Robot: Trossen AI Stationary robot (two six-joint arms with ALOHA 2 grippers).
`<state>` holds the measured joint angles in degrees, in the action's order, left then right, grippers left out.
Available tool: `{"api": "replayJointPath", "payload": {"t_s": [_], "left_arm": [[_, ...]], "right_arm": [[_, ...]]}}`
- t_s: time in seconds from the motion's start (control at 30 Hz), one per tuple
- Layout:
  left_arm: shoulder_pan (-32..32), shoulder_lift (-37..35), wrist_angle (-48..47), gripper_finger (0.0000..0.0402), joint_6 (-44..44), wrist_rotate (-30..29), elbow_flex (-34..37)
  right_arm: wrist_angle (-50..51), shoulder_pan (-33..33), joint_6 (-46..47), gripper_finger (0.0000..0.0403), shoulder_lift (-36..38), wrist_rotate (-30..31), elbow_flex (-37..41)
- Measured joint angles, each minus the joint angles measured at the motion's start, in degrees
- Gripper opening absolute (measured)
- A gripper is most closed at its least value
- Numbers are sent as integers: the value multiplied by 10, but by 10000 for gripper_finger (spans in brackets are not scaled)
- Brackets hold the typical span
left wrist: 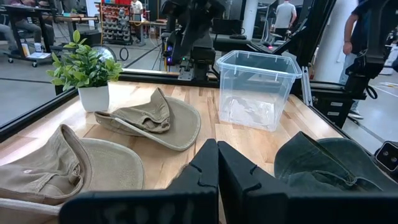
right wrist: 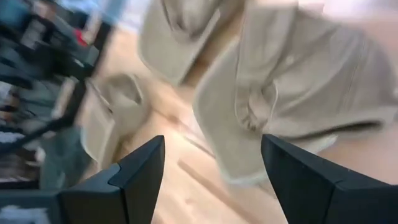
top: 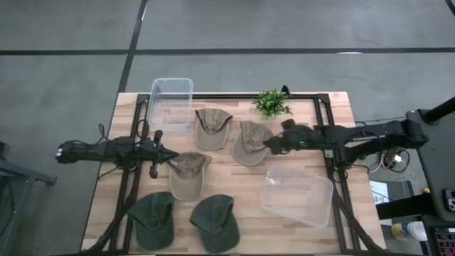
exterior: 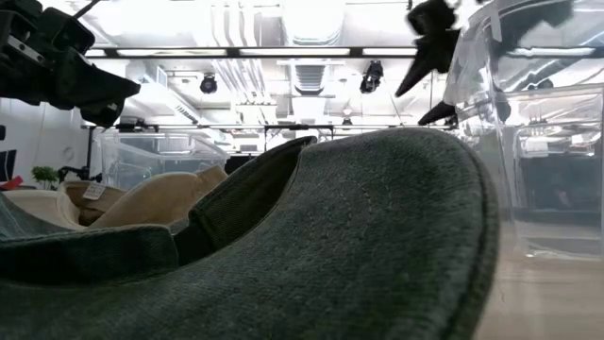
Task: Pick & Place hat
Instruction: Put the top right brown cap into the bottom transparent bin
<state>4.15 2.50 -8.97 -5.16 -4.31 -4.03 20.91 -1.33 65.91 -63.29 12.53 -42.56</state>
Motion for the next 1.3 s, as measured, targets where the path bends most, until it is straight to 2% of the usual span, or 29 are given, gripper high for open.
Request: {"api": "replayJointPath", "payload": {"t_s": [0.3,0.53,0.63,0.93,1.1,1.3], "left_arm": [[0,0,0,0,0,0,0],[0,0,0,0,0,0,0],[0,0,0,0,0,0,0],[0,0,0,0,0,0,0],[0,0,1,0,0,0,0],[0,0,2,0,0,0,0]], "right_arm": [[208,-39,2,258,-231,-85,-205],[404,-72,7,256,-364,-131,-353],[451,-86,3,256,-406,-145,-395],[486,-102,17,256,-467,-228,-413],[522,-103,30,256,-469,-230,-410],[487,-112,42,255,-475,-231,-401]]}}
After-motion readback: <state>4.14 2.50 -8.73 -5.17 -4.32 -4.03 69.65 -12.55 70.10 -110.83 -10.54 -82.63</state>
